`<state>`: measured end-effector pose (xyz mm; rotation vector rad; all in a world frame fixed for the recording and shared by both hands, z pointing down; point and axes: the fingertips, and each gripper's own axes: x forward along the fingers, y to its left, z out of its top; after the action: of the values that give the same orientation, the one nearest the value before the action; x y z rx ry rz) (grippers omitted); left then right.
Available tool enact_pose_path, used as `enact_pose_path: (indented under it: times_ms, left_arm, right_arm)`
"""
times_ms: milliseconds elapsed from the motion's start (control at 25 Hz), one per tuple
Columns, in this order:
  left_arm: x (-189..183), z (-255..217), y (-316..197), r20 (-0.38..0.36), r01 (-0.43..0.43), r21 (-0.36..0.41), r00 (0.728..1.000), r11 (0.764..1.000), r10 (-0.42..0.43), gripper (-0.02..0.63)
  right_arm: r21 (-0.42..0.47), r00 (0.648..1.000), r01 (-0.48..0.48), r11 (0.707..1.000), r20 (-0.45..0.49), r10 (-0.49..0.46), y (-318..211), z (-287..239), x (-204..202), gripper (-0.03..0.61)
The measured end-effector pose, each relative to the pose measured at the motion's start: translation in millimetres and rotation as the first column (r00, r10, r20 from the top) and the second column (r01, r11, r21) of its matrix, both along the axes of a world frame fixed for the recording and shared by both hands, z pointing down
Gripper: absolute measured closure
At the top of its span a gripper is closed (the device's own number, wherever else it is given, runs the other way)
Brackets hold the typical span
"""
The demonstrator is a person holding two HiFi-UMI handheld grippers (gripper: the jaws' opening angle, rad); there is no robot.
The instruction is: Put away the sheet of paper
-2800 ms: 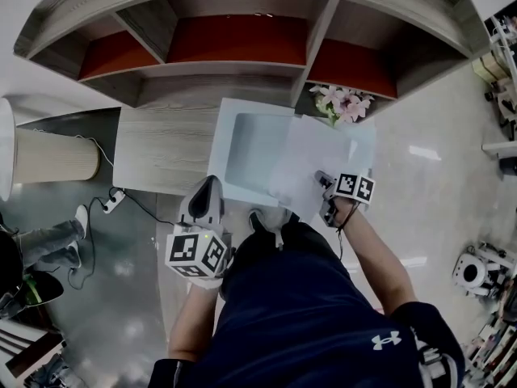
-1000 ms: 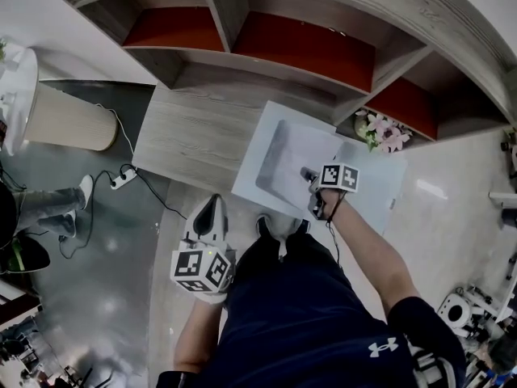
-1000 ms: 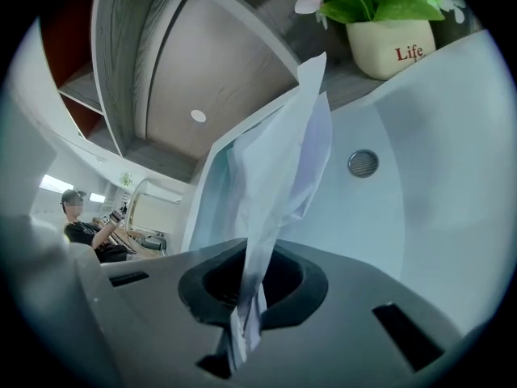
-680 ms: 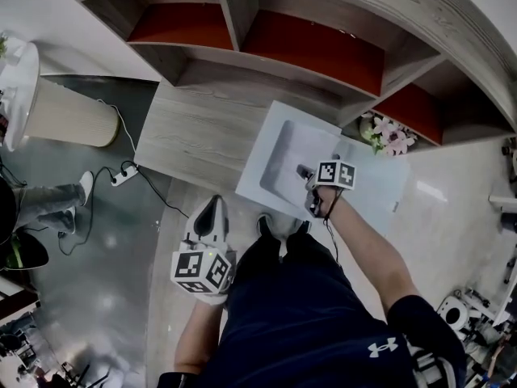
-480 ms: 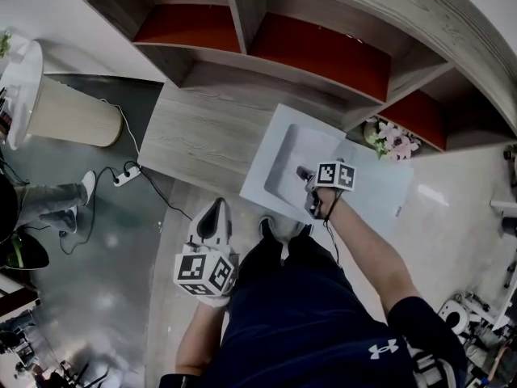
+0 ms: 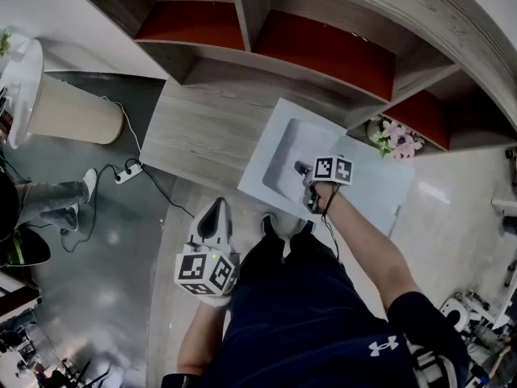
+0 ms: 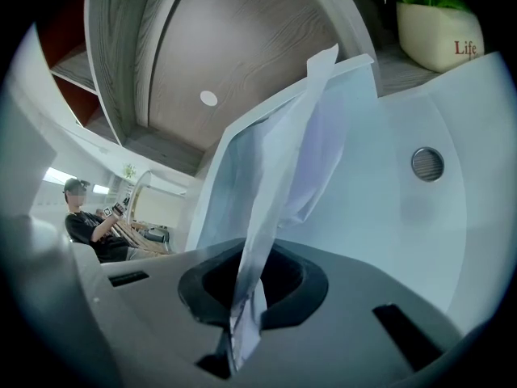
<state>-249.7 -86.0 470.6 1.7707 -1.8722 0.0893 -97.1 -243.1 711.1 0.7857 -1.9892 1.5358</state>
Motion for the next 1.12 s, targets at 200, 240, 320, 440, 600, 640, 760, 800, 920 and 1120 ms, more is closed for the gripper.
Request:
enact_pose_path:
  times_ms: [200,240,320,440,600,640,760,800,920,1120]
  left_arm:
    - [-1.4,0.6,0.6,-0.003,0.002,-0.003,1.0,1.0,-0.002,0.597]
    - [-1.5,0.1,0.3,-0.004,0.001,-0.003,1.0,1.0,-0.001,0.597]
    - [-1.9,-0.6,-0.3,-0.003,0.0,-0.003,1.0,1.0,0.0,0.597]
    - [-3.0,-0.4,0.4,-0.005,0.003,-0.005,1.0,1.0,-0.003,0.597]
    - [-2.3,1.1,-1.2,-0.007,0.002,-0.004,1.0,1.0,-0.002,0.597]
    - [-1.0,1.2,-1.7,-0.008,0.0,-0.003,1.0,1.0,0.0,0.597]
    - [3.9,-0.4,-4.5,-0.009,-0.013,0.002,1.0,1.0,0.013,0.597]
    - [5.5,-1.4,-6.4,-0.009,-0.019,0.005,1.0,1.0,0.019,0.597]
    - [11.0,-4.9,-13.8,-0.007,-0.042,0.017,0.999,0.999,0.042,0.597]
    - [26.7,-16.3,-30.2,0.004,-0.088,0.047,0.996,0.995,0.088,0.597]
  right_arm:
    - [0.003,1.0,0.011,1.0,-0.001,-0.011,-1.6,-0.4,-8.4,0.563]
    - [0.004,1.0,0.013,1.0,-0.002,-0.013,-2.2,-0.7,-9.9,0.563]
    - [0.006,1.0,0.017,1.0,-0.002,-0.017,-3.4,-1.1,-13.1,0.563]
    - [0.013,1.0,0.026,1.0,-0.002,-0.026,-4.1,-1.4,-16.5,0.563]
    - [0.049,0.999,0.037,0.998,-0.017,-0.036,-6.4,-2.2,-14.1,0.504]
    - [0.057,0.999,0.029,0.998,-0.028,-0.027,-7.3,-3.0,-10.3,0.42]
    - [0.079,0.998,-0.017,0.997,-0.062,0.022,-7.6,-10.3,8.8,0.348]
    - [0.088,0.997,-0.037,0.995,-0.066,0.042,-8.1,-14.5,16.6,0.345]
    - [0.119,0.992,-0.108,0.987,-0.056,0.115,-12.3,-30.8,44.0,0.341]
    - [0.196,0.978,-0.209,0.958,0.015,0.21,-22.0,-75.9,92.4,0.341]
